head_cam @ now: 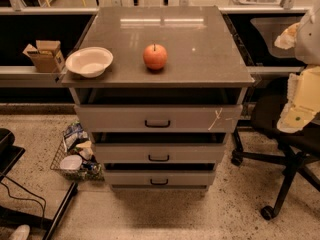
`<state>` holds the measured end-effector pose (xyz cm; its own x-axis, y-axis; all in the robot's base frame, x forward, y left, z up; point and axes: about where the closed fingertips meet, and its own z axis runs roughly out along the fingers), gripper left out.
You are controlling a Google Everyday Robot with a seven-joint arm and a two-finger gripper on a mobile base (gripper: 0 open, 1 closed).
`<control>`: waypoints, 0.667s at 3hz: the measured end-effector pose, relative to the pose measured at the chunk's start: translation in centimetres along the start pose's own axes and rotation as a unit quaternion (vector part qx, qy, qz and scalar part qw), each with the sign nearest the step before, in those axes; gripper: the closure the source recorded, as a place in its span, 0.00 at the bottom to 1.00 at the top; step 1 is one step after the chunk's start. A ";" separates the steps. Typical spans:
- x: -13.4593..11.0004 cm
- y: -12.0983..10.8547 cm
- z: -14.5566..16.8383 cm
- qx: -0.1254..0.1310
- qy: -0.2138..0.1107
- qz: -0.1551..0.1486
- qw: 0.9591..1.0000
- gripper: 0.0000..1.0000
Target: Open bottom drawer
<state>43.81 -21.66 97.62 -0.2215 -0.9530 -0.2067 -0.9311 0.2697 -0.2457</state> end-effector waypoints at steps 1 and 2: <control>0.0 0.1 0.3 0.000 -0.002 0.000 1.000 0.00; 0.3 0.4 2.1 0.000 -0.011 0.000 1.000 0.00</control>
Offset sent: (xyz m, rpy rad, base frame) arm 0.0036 0.0014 -0.0499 0.0414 0.0078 0.0132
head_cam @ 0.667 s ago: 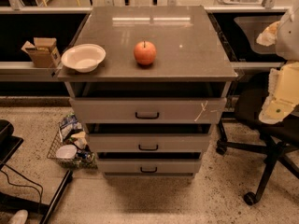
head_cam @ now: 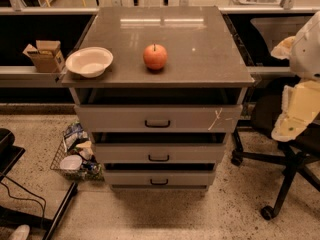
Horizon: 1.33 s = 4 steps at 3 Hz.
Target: Open bottom drawer
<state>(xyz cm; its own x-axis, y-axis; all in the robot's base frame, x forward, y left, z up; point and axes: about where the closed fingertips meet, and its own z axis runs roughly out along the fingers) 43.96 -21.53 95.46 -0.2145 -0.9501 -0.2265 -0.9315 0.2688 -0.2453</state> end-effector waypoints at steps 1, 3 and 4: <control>0.4 2.7 2.1 0.010 -0.027 -0.006 1.000 0.00; 4.4 10.4 15.2 -0.001 -0.018 0.000 1.000 0.00; 6.4 13.2 23.4 -0.049 0.015 -0.021 0.998 0.00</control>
Offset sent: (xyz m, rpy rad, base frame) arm -0.1025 -0.0120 -0.2310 0.0797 0.0638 -0.0745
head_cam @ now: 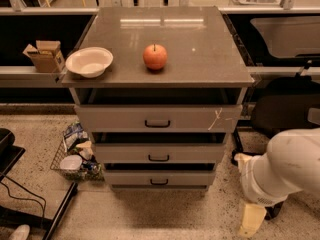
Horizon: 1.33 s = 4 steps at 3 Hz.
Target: Open bottom drawer
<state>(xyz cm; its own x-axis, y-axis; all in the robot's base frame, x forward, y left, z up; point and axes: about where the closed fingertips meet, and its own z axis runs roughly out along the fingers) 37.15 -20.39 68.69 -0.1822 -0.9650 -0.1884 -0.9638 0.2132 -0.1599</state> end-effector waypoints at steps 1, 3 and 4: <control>0.6 0.9 5.7 -0.054 0.009 -0.004 0.999 0.00; 0.6 1.2 7.3 -0.071 0.007 -0.004 0.997 0.00; -0.6 1.9 12.7 -0.069 0.003 -0.011 0.998 0.00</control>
Offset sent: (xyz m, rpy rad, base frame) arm 0.0020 0.0052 -0.0610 0.0017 0.1121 0.0265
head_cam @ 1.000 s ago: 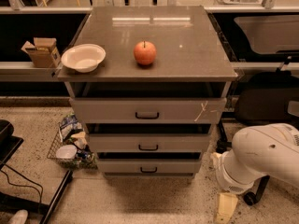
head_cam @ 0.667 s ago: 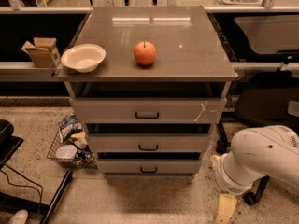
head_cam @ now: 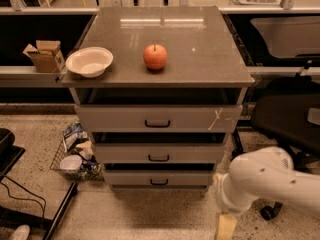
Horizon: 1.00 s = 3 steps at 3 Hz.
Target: Open bottom drawer
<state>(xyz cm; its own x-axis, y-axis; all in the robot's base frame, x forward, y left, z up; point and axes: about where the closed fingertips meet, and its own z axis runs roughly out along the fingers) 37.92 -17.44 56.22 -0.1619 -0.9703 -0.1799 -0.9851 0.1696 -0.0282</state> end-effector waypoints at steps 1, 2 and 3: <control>-1.9 -0.5 9.6 0.004 -0.002 -0.020 1.000 0.00; -3.6 -2.4 14.9 0.006 -0.006 -0.030 0.999 0.00; -5.1 -4.3 19.4 -0.010 -0.006 -0.032 0.999 0.00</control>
Offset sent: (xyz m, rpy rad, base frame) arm 0.0690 0.0873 -0.2071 0.0060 -0.0501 0.0837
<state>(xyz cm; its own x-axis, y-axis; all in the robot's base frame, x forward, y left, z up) 44.14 -9.87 38.19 -0.0980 -0.9769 -0.1900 -0.9944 0.1037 -0.0202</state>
